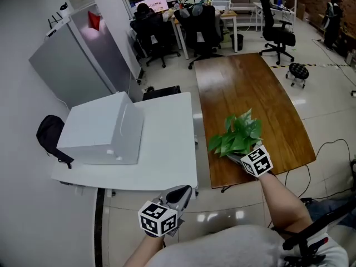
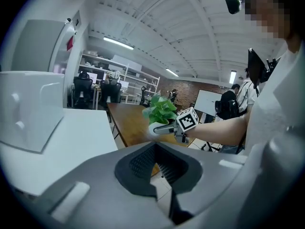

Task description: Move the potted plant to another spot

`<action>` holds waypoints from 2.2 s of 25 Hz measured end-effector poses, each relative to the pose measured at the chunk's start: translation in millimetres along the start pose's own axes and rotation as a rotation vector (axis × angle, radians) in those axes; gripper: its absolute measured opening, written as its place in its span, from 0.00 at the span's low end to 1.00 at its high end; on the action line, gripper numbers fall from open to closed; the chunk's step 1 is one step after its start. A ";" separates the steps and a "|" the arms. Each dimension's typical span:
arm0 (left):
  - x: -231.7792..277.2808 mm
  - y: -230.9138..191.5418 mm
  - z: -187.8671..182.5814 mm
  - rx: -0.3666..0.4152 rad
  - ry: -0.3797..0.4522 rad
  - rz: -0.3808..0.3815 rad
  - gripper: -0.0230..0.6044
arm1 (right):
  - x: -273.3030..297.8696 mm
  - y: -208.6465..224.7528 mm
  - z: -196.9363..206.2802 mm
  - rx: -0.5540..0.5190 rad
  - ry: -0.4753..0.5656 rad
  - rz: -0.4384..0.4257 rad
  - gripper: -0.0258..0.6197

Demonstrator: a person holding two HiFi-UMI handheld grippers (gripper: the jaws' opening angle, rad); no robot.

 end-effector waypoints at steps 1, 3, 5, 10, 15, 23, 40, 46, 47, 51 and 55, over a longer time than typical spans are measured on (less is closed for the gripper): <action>7.8 4.0 -4.0 0.008 -0.002 0.017 0.03 | -7.5 8.6 4.9 0.011 -0.002 0.016 0.77; 22.9 12.0 -11.4 0.026 -0.008 0.050 0.03 | -21.7 25.1 14.7 0.028 -0.006 0.047 0.77; 36.6 19.5 -18.7 0.042 -0.012 0.081 0.03 | -34.8 40.3 24.7 0.046 -0.011 0.077 0.77; 67.2 38.4 -32.3 0.075 -0.030 0.154 0.03 | -64.1 71.9 52.1 0.095 -0.032 0.144 0.77; 91.1 55.5 -42.5 0.102 -0.051 0.206 0.03 | -88.0 96.9 74.8 0.140 -0.044 0.194 0.77; 115.2 62.2 -53.4 0.103 -0.075 0.245 0.03 | -109.7 125.0 109.3 0.208 -0.067 0.250 0.77; 135.0 64.3 -41.5 0.100 -0.140 0.272 0.03 | -100.4 149.8 185.0 0.347 -0.136 0.327 0.77; 134.3 62.1 -32.4 0.080 -0.154 0.268 0.03 | -98.3 149.5 185.8 0.359 -0.103 0.326 0.76; 133.0 62.0 -31.3 0.076 -0.155 0.264 0.03 | -99.3 149.7 185.9 0.356 -0.102 0.324 0.76; 121.5 60.8 -29.5 0.060 -0.145 0.240 0.03 | -104.4 148.1 184.2 0.363 -0.083 0.311 0.80; 102.6 57.5 -30.6 0.061 -0.094 0.200 0.03 | -116.5 147.4 183.9 0.420 -0.023 0.298 0.96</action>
Point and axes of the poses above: the fingertips, and each gripper's own axes: x forward along the fingers, y to its right, z out of its underside, the point moved 5 cm from there along -x, backward along the fingers, and after that the axes turned 11 degrees about -y, right-handed, at the moved point
